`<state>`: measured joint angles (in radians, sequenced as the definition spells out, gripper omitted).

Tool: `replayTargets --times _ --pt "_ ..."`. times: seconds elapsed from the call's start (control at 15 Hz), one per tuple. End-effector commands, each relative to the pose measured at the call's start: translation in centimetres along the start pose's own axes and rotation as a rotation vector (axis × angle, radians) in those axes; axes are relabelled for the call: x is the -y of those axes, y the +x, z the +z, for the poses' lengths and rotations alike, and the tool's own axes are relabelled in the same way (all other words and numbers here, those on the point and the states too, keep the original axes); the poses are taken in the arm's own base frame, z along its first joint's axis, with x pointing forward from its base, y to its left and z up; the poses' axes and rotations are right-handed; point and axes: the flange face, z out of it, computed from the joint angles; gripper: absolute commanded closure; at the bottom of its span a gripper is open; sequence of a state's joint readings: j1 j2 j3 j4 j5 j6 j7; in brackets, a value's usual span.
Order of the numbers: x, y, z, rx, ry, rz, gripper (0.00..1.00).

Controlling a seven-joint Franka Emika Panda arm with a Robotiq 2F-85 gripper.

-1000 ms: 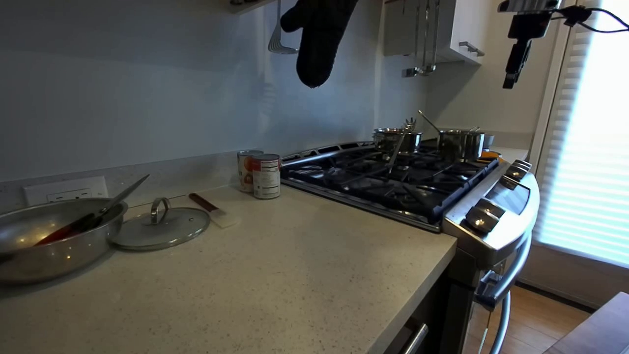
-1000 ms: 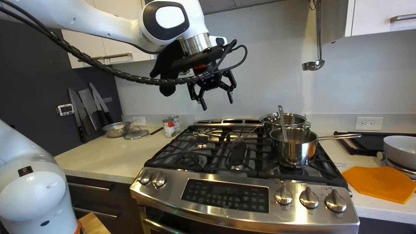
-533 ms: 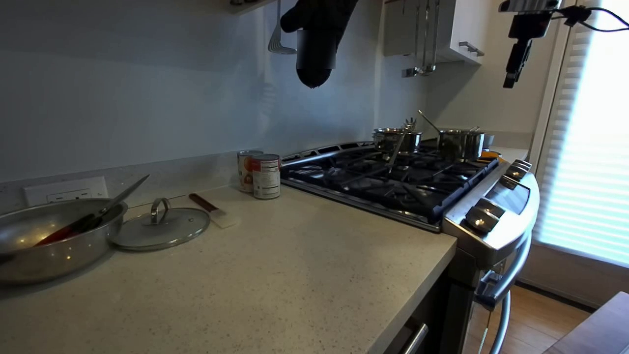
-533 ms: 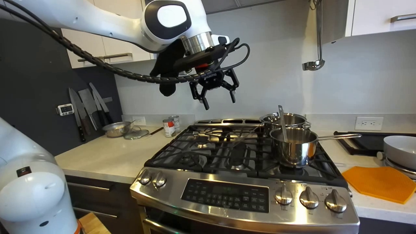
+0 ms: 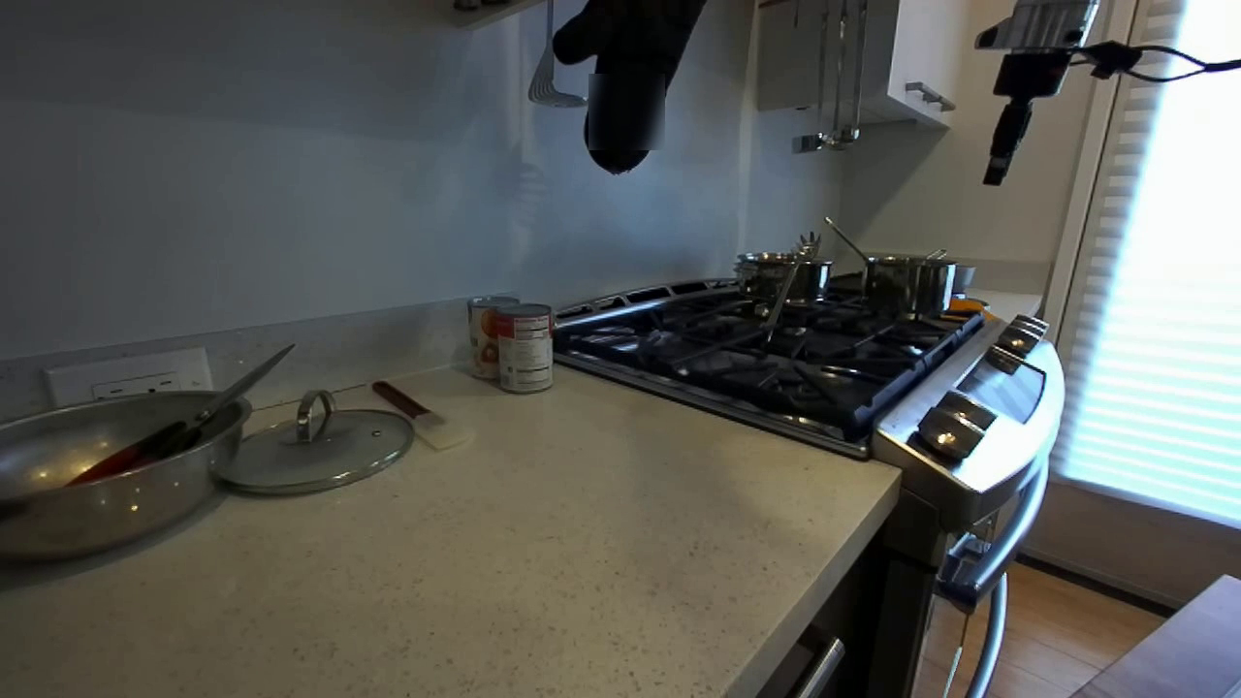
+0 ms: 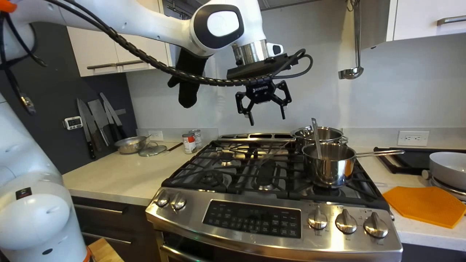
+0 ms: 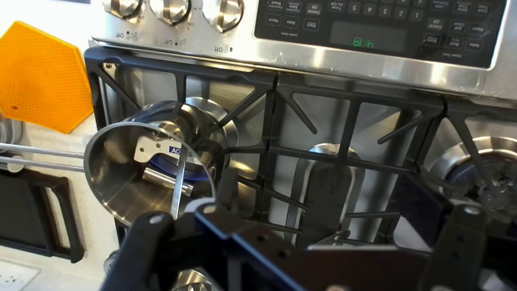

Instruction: Move the pot to the left

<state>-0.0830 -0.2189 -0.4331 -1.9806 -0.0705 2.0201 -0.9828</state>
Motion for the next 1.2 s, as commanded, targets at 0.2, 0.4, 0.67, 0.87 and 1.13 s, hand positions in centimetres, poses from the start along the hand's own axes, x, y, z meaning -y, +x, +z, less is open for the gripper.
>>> replayTargets --times 0.2,0.4,0.67,0.87,1.13 --pt "-2.7 5.7 5.7 -0.016 -0.005 0.060 0.00" --pt "-3.8 6.6 8.3 0.005 -0.005 0.071 0.00" --pt "-5.7 7.1 11.4 0.015 -0.010 0.098 0.00" --pt "-6.9 7.5 13.0 -0.009 -0.028 0.119 0.00" --pt "-7.8 8.1 14.3 -0.024 -0.030 0.127 0.00"
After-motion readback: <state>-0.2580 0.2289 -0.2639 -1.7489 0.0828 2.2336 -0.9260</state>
